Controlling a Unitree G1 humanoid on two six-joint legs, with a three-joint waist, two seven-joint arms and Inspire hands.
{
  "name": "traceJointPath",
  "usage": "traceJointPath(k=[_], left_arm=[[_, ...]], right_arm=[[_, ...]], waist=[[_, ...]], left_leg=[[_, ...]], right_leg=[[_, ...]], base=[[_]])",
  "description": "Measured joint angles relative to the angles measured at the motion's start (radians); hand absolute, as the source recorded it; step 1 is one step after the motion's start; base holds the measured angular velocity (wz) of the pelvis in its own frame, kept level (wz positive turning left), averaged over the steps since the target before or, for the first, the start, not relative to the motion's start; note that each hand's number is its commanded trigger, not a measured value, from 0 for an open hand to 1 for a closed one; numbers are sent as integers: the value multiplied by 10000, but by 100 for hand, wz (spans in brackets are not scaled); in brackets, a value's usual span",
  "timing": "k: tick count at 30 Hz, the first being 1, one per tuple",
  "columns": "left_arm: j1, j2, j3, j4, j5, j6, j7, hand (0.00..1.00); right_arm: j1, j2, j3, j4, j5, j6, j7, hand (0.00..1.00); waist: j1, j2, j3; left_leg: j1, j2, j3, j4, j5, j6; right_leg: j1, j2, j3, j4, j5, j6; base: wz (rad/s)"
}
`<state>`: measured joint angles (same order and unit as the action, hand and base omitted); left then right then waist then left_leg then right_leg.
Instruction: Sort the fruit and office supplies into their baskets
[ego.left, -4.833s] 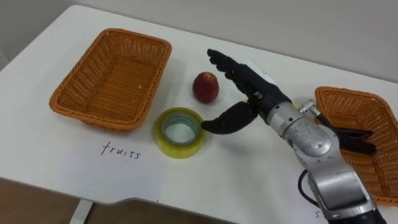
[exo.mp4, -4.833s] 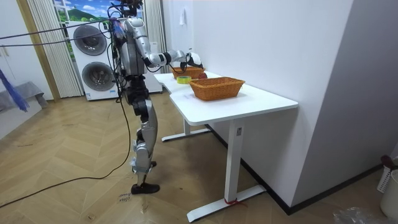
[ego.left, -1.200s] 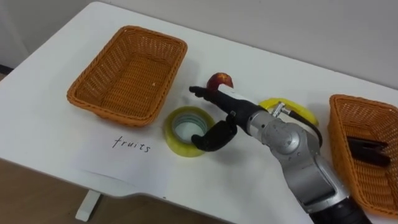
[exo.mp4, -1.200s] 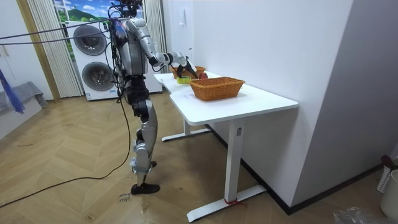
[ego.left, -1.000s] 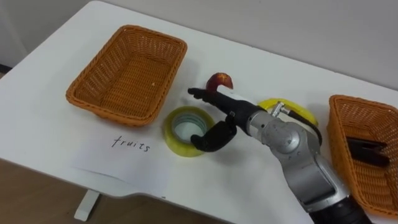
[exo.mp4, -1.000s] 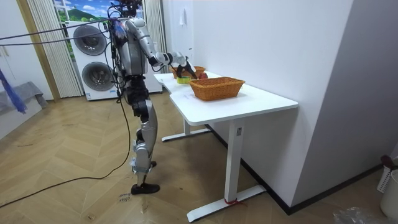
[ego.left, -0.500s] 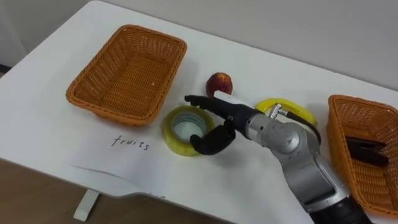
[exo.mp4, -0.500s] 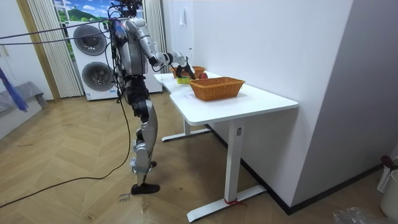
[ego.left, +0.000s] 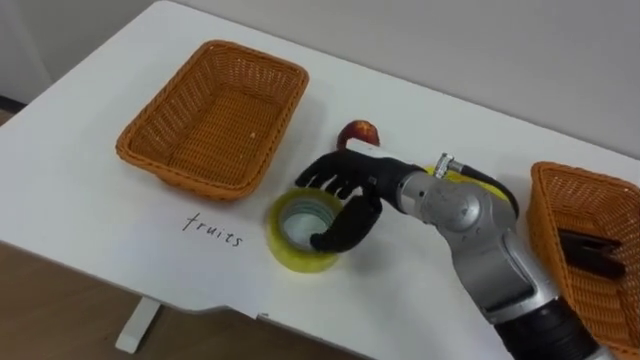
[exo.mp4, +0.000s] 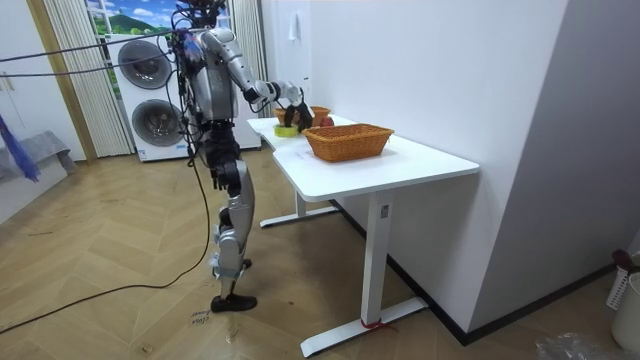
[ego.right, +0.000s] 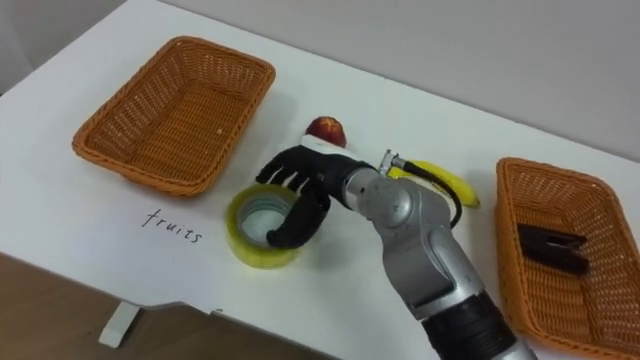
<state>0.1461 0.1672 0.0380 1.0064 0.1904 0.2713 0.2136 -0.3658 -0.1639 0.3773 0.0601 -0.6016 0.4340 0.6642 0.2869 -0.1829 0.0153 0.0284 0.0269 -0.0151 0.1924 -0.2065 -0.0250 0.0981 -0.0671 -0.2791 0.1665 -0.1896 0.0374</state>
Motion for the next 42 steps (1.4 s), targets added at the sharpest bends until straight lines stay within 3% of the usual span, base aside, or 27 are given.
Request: traceJointPath(k=[6,22,30,33,38,42], left_arm=[[-29,16,-14,83,-5,70,-16,0],[-247,20,-23,747,-21,27,-83,0],[-243,12,33,690,-29,-67,-83,0],[-233,21,199,692,-62,-227,-23,0],[-67,99,398,750,-602,-671,174,0],[426,86,821,747,-572,-1072,207,0]], right_arm=[[-44,-16,370,38,-458,37,471,100],[-47,-26,331,-11,-731,21,1018,100],[20,-186,299,-183,-281,8,922,100],[322,-313,232,-360,123,-209,581,100],[1187,-679,-332,-1131,883,-633,303,100],[2109,-806,-2089,-2357,1682,-1117,-153,100]], waist=[[186,-3,11],[186,3,17],[140,-60,-15],[73,-60,-15],[-468,-72,-13],[-1217,-21,-2]], left_leg=[[-5,-18,-32,44,0,1],[-70,-29,-38,29,0,0],[-66,-28,9,47,1,2],[-55,-27,84,52,1,2],[-24,-33,115,56,4,6],[17,-24,206,61,3,7]], right_leg=[[29,-18,4,-33,0,0],[49,-3,10,-134,1,-2],[9,-13,53,-135,1,-1],[-13,-25,161,-133,1,-2],[8,-29,245,-131,2,-2],[30,-24,324,-128,14,2]], base=[[1],[0],[-1],[-7],[-2],[-6]])
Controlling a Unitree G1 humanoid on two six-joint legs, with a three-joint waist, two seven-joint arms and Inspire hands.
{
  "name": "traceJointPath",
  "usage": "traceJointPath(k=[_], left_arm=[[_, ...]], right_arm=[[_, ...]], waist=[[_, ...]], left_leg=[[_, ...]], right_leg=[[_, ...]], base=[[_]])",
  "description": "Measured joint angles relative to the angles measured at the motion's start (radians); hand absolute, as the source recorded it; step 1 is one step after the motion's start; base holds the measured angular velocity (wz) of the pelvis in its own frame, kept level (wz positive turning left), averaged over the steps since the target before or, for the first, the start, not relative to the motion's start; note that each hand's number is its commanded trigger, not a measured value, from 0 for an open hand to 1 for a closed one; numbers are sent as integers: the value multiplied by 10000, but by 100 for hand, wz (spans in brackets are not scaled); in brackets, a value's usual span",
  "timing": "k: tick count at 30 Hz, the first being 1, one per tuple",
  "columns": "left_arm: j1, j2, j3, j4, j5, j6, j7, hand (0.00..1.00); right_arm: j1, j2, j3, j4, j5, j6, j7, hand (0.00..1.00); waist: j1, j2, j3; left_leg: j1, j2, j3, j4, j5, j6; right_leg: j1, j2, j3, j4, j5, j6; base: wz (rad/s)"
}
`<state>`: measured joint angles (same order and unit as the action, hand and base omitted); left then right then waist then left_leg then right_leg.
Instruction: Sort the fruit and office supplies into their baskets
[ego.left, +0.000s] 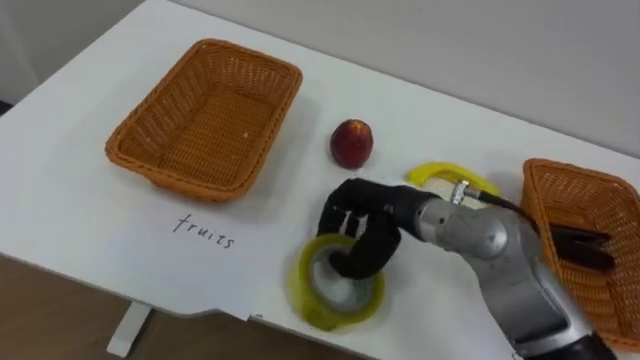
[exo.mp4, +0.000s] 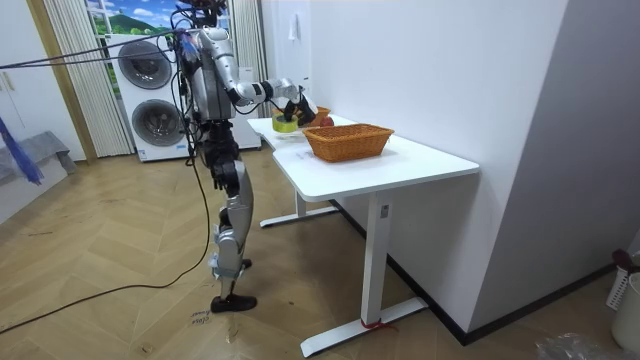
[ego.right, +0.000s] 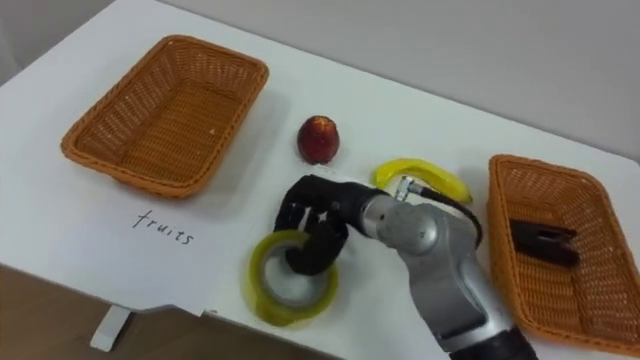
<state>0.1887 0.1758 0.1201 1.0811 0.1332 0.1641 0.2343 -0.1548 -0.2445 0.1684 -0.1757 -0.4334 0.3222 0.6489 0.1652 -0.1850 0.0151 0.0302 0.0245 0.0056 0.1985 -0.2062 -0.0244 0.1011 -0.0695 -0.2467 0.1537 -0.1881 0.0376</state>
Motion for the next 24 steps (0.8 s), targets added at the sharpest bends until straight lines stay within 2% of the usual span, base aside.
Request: traceJointPath(k=[2,4,6,10,13,17,18,24], left_arm=[[112,-4,154,-1,1,-149,0,0],[437,-4,185,-22,3,-231,31,0],[492,-8,138,-32,-2,-324,118,0],[479,-122,168,-108,-125,-669,414,0],[505,-129,164,-109,-148,-841,492,0],[595,-236,165,-67,-139,-888,513,0],[617,-285,164,-25,-141,-888,542,0],[912,-461,210,-11,-89,-831,587,0]], right_arm=[[420,-98,-834,-559,326,-181,-419,100],[683,-110,-1571,-815,447,-533,-1033,100],[840,-113,-1890,-820,442,-654,-1485,100],[988,-166,-2363,-819,577,-772,-2154,100],[988,-168,-2679,-845,1087,-932,-2809,100],[993,-170,-2839,-844,1347,-1154,-3681,100],[994,-170,-2910,-843,1495,-1186,-3853,100],[1009,-169,-3317,-690,2133,-1281,-4885,100]], waist=[[-158,75,6],[-547,246,-1],[-787,354,-33],[-1020,541,-83],[-1112,587,-120],[-1130,598,-145],[-1226,578,-173],[-1368,606,-171]], left_leg=[[76,26,224,-44,0,0],[165,32,319,-95,0,3],[174,35,364,-101,-1,4],[300,59,592,-208,23,40],[362,63,666,-261,28,46],[509,65,739,-296,28,46],[510,62,738,-298,28,46],[513,65,735,-282,28,46]], right_leg=[[2,5,123,4,18,0],[41,9,238,18,39,11],[21,9,264,31,43,12],[-69,13,478,180,43,12],[-68,16,543,181,43,12],[23,16,605,177,43,13],[33,13,597,173,43,13],[52,11,577,173,43,13]], base=[[-20],[-14],[-11],[-14],[-8],[-4],[4],[1]])
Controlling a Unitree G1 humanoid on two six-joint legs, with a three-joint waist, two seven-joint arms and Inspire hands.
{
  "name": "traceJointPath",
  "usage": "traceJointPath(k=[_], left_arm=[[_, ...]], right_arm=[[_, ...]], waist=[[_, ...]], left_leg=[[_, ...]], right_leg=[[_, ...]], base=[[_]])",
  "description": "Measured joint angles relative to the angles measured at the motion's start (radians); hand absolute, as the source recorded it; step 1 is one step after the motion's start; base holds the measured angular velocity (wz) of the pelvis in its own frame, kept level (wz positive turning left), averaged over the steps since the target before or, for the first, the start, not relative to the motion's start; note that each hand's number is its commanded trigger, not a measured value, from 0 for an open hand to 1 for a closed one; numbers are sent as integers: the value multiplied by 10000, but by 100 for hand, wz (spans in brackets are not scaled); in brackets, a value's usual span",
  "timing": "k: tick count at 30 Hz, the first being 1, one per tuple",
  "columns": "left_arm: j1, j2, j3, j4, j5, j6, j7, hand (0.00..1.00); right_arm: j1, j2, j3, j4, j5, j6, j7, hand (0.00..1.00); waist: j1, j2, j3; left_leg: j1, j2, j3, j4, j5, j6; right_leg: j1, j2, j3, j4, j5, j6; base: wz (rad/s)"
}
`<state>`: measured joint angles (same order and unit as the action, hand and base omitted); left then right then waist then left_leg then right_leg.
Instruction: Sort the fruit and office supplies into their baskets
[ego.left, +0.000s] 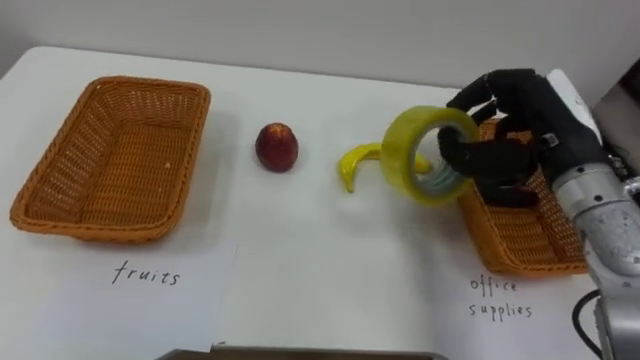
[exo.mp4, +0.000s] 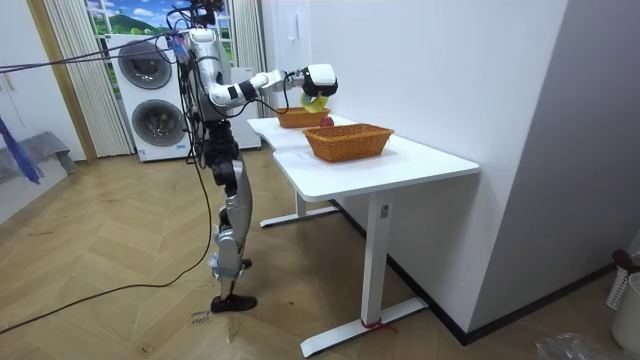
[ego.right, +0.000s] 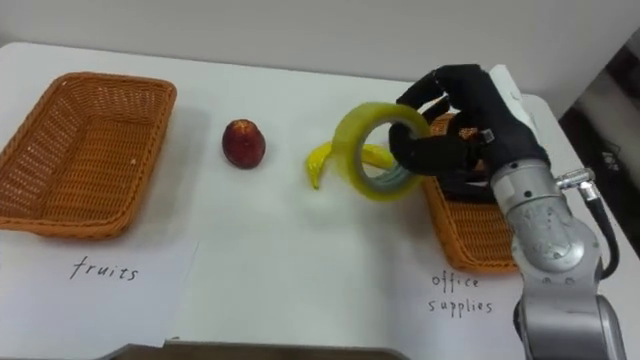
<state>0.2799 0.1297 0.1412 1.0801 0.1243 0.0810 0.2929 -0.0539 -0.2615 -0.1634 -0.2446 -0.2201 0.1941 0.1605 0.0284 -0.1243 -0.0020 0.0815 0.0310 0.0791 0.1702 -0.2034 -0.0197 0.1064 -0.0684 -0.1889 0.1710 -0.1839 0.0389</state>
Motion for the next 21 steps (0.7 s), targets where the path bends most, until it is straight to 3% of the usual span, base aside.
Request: traceJointPath(k=[8,13,21], left_arm=[[278,-33,428,2,61,84,15,0],[363,-31,512,-3,62,354,44,0],[404,-40,546,-551,439,681,14,0]], right_arm=[[18,-3,-843,885,975,-102,-1628,100],[30,-20,-1071,1442,1066,-101,-2795,100],[442,-20,-1367,1656,979,-54,-3577,100]], waist=[[-193,53,6],[-369,61,2],[-517,67,-34]], left_leg=[[-13,10,-21,-8,-1,-1],[-11,11,7,-16,-1,-1],[-19,26,39,-63,-3,-3]], right_leg=[[-5,14,-12,21,0,0],[-33,12,5,22,0,0],[-90,24,8,29,0,0]], base=[[0],[0],[0]])
